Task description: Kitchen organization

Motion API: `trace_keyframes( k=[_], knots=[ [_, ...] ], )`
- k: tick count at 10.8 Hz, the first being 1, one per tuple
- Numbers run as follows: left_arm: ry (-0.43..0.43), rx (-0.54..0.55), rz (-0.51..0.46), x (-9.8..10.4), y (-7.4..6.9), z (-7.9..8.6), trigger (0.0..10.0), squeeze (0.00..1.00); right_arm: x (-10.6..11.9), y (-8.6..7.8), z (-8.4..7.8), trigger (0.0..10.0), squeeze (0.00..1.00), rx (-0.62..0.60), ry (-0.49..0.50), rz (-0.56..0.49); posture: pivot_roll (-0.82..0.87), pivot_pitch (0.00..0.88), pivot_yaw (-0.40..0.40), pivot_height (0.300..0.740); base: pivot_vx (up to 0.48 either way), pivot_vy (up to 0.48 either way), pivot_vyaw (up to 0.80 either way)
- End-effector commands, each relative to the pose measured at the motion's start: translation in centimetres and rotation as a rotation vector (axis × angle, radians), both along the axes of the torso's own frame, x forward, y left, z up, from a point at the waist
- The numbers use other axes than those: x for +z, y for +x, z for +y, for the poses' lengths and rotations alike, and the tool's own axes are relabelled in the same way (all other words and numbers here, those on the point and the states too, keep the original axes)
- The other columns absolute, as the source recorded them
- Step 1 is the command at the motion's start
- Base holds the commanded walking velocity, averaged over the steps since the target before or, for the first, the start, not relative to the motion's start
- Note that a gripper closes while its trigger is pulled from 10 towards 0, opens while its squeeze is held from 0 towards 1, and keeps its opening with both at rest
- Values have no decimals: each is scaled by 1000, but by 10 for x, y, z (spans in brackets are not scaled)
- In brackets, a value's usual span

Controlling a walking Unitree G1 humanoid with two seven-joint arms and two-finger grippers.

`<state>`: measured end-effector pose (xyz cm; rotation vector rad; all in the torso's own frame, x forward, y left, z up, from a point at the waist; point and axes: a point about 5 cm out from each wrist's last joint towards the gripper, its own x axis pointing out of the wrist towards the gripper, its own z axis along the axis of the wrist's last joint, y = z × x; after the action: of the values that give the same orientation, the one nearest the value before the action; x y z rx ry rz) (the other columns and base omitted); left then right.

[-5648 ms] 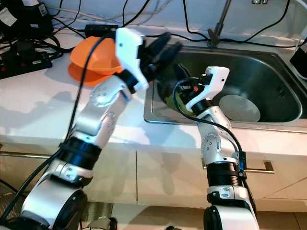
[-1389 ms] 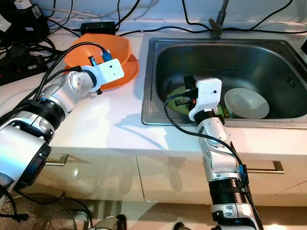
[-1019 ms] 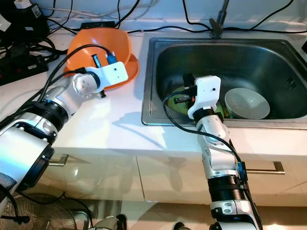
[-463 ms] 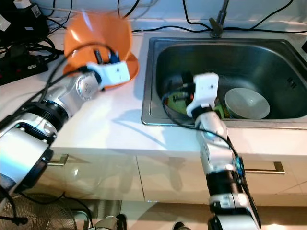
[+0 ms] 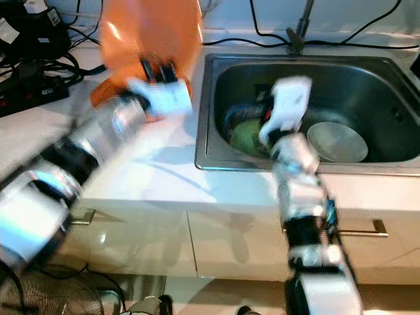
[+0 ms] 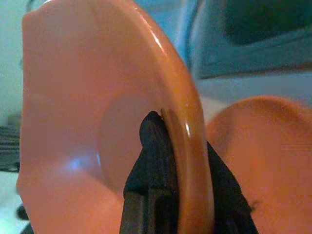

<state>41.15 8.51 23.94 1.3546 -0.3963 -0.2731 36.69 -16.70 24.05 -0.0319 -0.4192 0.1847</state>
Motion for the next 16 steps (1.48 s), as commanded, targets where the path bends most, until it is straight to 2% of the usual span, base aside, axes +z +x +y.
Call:
trace_keyframes(
  k=[1, 2, 3, 5, 6, 8, 10, 12, 13, 14, 16],
  knots=[
    [-10, -41, -74, 16, -2, -9, 10000, 0, 12, 0, -4, 10000, 1000, 7, 28, -26, 118, 42, 17, 740, 0, 0, 0],
    [-12, -48, -74, 15, -3, -12, 10000, 0, 18, 0, -6, 10000, 1000, 9, 49, -38, 113, 41, 13, 740, 0, 0, 0],
    [-16, -59, -71, 11, -5, -16, 10000, 0, 25, -1, -7, 10000, 1000, 43, 127, -32, 107, 39, 15, 740, 0, 0, 0],
    [-9, -63, -73, 11, -5, -18, 10000, 0, 26, 0, -5, 10000, 1000, 89, 206, -4, 112, 39, 16, 740, 0, 0, 0],
    [-5, -68, -75, 11, -5, -20, 10000, 0, 26, 0, 1, 10000, 1000, 153, 239, 24, 107, 42, 17, 740, 0, 0, 0],
    [4, -77, -66, 7, -7, -22, 10000, 0, 24, -3, 9, 10000, 1000, 221, 252, 51, 99, 48, 9, 740, 0, 0, 0],
    [5, -101, -47, 0, -10, -31, 10000, 0, 16, -6, 22, 10000, 1000, 310, 196, 89, 104, 31, -3, 740, 0, 0, 0],
    [17, -129, -51, -1, -12, -39, 10000, 0, 15, -4, 27, 10000, 1000, 337, 186, 111, 114, 1, -9, 740, 0, 0, 0],
    [27, -137, -55, -1, -13, -40, 10000, 0, 15, -4, 30, 10000, 690, 355, 183, 112, 118, 0, -7, 740, 0, 0, 0],
    [29, -142, -59, 0, -13, -41, 10000, 0, 14, -4, 31, 10000, 0, 359, 180, 113, 119, 0, -5, 740, 0, 0, 0],
    [32, -163, -70, 1, -15, -46, 10000, 0, 12, -4, 33, 10000, 0, 362, 180, 122, 127, 0, -5, 740, 0, 0, 0]
  ],
)
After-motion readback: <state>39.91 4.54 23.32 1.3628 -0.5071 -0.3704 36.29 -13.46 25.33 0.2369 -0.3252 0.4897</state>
